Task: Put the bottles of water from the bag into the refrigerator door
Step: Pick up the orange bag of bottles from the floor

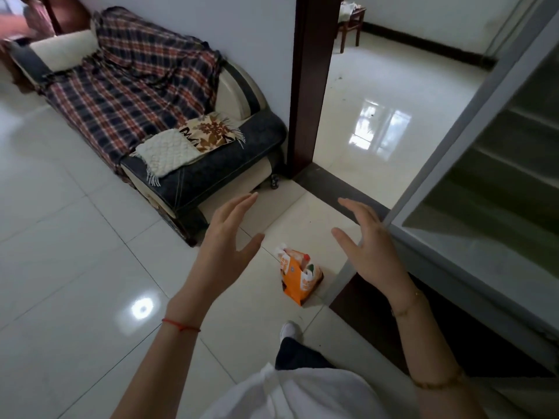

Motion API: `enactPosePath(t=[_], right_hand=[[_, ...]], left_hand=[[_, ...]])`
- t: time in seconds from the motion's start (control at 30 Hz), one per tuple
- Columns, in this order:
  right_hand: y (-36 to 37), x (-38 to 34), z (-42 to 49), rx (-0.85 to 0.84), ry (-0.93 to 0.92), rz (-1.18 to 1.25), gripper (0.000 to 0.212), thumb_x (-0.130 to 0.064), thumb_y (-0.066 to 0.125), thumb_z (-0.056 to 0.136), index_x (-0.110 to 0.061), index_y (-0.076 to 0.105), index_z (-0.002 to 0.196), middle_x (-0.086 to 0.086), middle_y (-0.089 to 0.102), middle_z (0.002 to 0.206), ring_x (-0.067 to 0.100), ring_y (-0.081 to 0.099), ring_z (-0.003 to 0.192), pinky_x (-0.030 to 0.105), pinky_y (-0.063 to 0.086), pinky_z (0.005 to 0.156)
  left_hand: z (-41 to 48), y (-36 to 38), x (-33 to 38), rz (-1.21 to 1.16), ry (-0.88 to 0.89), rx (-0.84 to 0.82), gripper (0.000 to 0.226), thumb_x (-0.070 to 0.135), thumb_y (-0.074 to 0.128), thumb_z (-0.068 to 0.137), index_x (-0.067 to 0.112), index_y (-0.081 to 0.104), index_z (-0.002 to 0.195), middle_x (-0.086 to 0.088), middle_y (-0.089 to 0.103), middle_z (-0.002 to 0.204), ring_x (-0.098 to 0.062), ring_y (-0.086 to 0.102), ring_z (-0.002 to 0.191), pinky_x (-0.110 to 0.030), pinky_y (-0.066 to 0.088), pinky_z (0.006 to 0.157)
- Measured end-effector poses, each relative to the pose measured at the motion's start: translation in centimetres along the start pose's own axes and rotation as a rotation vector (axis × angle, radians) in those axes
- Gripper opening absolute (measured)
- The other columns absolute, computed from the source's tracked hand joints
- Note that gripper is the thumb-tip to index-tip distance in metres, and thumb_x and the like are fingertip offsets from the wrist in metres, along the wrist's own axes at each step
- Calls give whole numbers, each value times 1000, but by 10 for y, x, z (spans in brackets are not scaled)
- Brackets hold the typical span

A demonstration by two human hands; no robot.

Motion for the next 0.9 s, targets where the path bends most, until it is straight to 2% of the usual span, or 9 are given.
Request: enactPosePath(t=[0.23, 0.6, 0.73, 0.9], right_hand=[[7, 30, 95, -79, 26, -13, 48, -23, 54, 95, -22, 40, 140, -2, 41, 146, 11, 40, 134, 21, 35, 102], [43, 79, 174, -207, 161, -8, 41, -24, 52, 96, -19, 46, 137, -1, 46, 142, 11, 43, 132, 17, 33, 99], [59, 92, 197, -209, 235, 1, 41, -25, 52, 96, -19, 47, 136, -1, 47, 143, 13, 44, 132, 17, 34, 98], [84, 111, 224, -150, 369, 35, 36, -24, 53, 96, -20, 51, 132, -1, 51, 139, 14, 48, 129, 16, 36, 96]], left_hand=[[77, 32, -22, -31, -92, -5, 64, 27, 63, 89, 21, 38, 148, 3, 44, 148, -14, 41, 138, -39, 42, 111], [156, 75, -74, -108, -222, -100, 55, 22, 61, 91, 18, 45, 143, -2, 53, 139, -16, 52, 126, -40, 44, 108], [187, 96, -104, -148, -291, -193, 52, 23, 59, 92, 19, 46, 142, -1, 53, 139, -15, 54, 123, -39, 45, 106], [235, 128, -150, -204, -408, -419, 50, 20, 56, 93, 16, 46, 142, -3, 54, 139, -15, 56, 119, -32, 46, 103]])
Point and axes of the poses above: each hand's wrist, its own z-axis towards the middle knuckle, its own y-axis out of the palm, x = y × z, the point moved 4 cm from there along z, towards the middle knuckle
